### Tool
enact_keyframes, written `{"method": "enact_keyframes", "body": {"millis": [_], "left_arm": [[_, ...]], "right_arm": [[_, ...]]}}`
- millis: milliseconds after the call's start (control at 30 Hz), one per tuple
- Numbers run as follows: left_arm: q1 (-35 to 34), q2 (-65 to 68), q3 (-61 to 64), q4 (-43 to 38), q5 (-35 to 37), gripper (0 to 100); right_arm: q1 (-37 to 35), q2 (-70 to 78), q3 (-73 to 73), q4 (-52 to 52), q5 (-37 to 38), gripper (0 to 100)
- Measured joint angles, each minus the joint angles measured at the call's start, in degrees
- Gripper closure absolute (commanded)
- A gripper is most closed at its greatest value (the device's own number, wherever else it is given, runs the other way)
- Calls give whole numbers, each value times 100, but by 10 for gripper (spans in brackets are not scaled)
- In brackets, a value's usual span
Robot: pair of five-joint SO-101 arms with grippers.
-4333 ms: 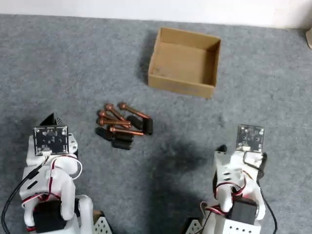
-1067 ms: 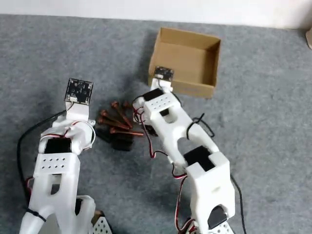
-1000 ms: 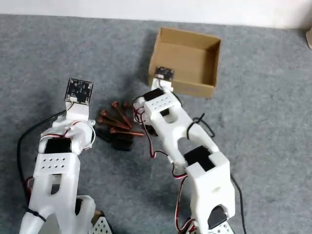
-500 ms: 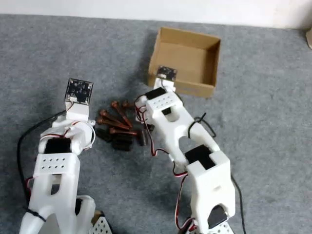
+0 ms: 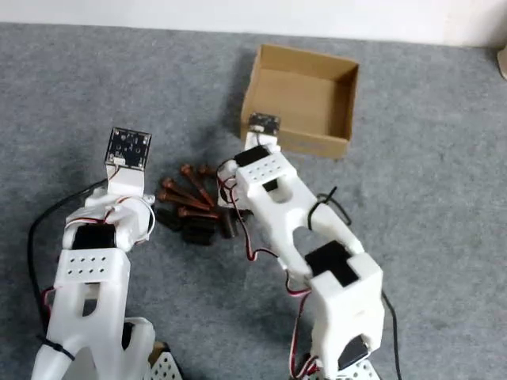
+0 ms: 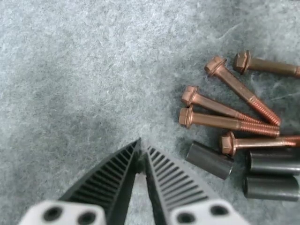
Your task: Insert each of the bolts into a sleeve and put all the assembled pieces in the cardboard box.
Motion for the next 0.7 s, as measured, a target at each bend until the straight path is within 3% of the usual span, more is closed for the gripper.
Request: {"method": "enact_keyframes", "body": {"millis": [267, 500, 700], "left_arm": [[0, 0, 360, -765, 53, 993], [35, 0, 334, -844, 352, 993], [659, 870, -1222, -105, 897, 993]], "right_arm": [[976, -2145, 642, 404, 747, 993], [1969, -4563, 1916, 62, 1125, 993], [2110, -5371, 3411, -404, 1591, 993]]}}
